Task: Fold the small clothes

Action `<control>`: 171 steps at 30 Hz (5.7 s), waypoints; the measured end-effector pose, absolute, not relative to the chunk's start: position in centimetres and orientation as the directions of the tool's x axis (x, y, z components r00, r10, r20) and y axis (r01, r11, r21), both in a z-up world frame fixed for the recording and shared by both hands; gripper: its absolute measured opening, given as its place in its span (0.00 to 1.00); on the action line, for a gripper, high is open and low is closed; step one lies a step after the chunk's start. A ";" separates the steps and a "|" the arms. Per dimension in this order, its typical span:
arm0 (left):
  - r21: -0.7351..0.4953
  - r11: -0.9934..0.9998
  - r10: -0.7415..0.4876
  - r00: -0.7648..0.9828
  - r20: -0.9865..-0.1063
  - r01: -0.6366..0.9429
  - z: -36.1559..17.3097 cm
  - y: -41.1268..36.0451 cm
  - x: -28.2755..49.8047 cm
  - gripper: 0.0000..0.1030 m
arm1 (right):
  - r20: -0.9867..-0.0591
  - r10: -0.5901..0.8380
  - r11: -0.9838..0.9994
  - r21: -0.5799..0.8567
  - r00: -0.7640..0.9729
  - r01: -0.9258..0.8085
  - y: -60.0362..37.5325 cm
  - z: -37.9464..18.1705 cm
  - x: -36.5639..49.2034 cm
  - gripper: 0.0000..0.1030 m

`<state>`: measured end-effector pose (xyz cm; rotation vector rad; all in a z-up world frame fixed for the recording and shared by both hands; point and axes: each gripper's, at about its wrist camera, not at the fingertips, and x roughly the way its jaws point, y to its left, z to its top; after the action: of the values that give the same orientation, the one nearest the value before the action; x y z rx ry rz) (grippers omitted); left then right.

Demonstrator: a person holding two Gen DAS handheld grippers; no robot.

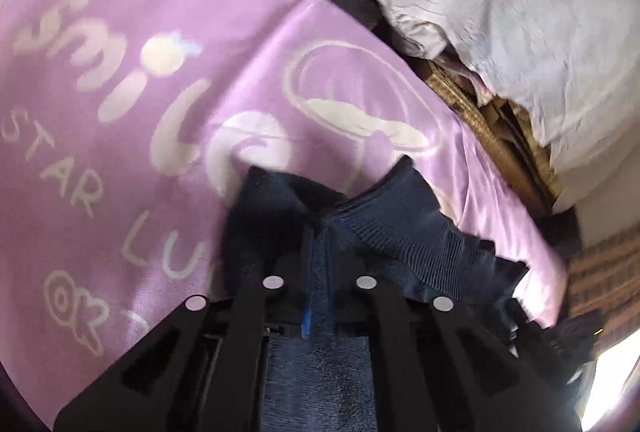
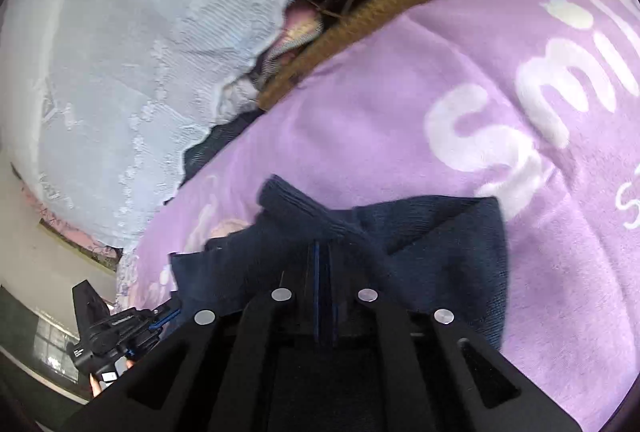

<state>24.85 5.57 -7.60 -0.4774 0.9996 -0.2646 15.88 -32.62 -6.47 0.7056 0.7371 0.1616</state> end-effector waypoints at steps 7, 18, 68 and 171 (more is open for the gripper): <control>-0.259 0.953 -0.300 0.573 -0.763 0.155 -6.3 0.5 23.8 0.50 | -0.667 0.312 0.838 0.529 0.676 0.136 -30.9 -8.2 17.7 0.09; -0.220 0.937 -0.343 0.610 -0.714 0.270 -4.4 -1.6 19.9 0.61 | -0.577 0.369 0.857 0.515 0.728 -0.027 -26.9 -4.0 14.3 0.26; 0.097 0.985 -0.026 0.689 -0.724 0.139 -6.9 -2.0 9.7 0.84 | -0.645 0.237 0.948 0.318 0.727 -0.027 -22.4 -5.8 3.3 0.56; 0.032 0.997 -0.024 0.705 -0.709 0.066 -6.4 0.5 14.3 0.96 | -0.568 0.076 0.961 0.261 0.820 0.091 -24.1 -3.8 5.9 0.74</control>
<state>14.27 0.55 -6.37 0.0559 0.7868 -0.0497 5.89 -24.10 -3.82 0.2842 0.6123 -0.0082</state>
